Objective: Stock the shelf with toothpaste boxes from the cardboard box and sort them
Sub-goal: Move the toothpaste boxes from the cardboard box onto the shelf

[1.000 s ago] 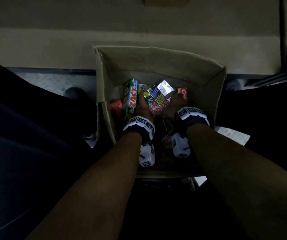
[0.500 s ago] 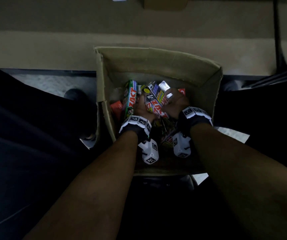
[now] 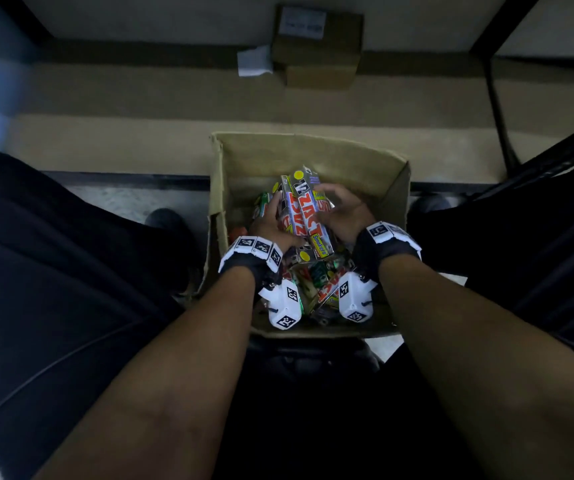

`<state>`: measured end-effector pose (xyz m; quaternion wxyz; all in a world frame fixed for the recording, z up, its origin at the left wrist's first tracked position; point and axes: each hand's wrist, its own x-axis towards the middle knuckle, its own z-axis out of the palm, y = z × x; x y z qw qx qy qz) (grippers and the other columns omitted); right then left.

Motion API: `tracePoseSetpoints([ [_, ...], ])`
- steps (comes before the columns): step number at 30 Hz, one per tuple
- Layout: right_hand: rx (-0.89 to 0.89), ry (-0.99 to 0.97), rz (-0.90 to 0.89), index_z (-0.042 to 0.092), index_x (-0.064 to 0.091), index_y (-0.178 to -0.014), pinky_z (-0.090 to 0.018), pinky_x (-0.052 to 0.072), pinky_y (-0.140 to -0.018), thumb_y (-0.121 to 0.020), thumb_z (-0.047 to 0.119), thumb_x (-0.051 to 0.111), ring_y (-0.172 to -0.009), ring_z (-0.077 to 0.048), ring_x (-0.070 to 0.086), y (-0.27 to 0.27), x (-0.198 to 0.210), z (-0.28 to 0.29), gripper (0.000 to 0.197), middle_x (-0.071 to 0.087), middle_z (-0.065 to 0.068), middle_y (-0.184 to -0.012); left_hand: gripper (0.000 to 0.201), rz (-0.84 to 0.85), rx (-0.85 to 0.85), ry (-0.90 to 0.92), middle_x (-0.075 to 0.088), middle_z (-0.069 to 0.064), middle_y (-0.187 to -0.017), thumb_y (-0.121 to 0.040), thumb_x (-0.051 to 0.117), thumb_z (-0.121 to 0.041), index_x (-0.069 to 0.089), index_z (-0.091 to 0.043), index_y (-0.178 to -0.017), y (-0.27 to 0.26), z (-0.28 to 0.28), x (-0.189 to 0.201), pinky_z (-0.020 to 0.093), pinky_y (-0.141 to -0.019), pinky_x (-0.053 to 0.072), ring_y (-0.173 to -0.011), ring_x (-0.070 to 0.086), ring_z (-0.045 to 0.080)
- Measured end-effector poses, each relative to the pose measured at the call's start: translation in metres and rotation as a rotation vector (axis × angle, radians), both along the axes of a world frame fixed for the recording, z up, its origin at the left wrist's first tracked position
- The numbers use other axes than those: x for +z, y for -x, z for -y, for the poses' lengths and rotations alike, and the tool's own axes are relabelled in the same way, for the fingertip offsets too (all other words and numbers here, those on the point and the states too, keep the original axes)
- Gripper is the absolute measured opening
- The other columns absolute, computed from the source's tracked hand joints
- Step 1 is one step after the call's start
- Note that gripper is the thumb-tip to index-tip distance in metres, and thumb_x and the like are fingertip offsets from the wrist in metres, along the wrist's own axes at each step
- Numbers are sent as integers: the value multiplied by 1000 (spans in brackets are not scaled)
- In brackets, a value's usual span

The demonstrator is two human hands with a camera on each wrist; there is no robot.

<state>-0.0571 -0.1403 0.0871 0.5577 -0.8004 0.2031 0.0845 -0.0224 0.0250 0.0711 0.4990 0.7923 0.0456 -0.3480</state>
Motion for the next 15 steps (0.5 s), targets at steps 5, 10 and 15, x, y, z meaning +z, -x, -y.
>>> tracePoseSetpoints([
  [5, -18, -105, 59, 31, 65, -119, -49, 53, -98, -77, 3, 79, -106, -28, 66, 17, 19, 1, 53, 67, -11, -126, 111, 158, -81, 26, 63, -3, -130, -74, 80, 2, 18, -39, -155, 5, -8, 26, 30, -68, 57, -100, 65, 13],
  [10, 1, -86, 87, 18, 57, -135, -33, 57, -90, -89, 2, 69, -103, -21, 68, 29, 53, -1, 50, 68, -4, -119, 101, 209, -154, 74, 60, -2, -135, -78, 74, 8, 24, -35, -155, 14, -12, 53, 11, -59, 48, -104, 65, 18],
  [15, 19, -23, 95, 40, 57, -130, -31, 53, -60, -95, 16, 64, -69, -22, 63, 33, 83, -4, 43, 74, -21, -98, 93, 219, -137, 126, 55, -2, -120, -80, 73, 8, 31, -32, -152, 18, -13, 93, 14, -40, 47, -82, 63, 12],
])
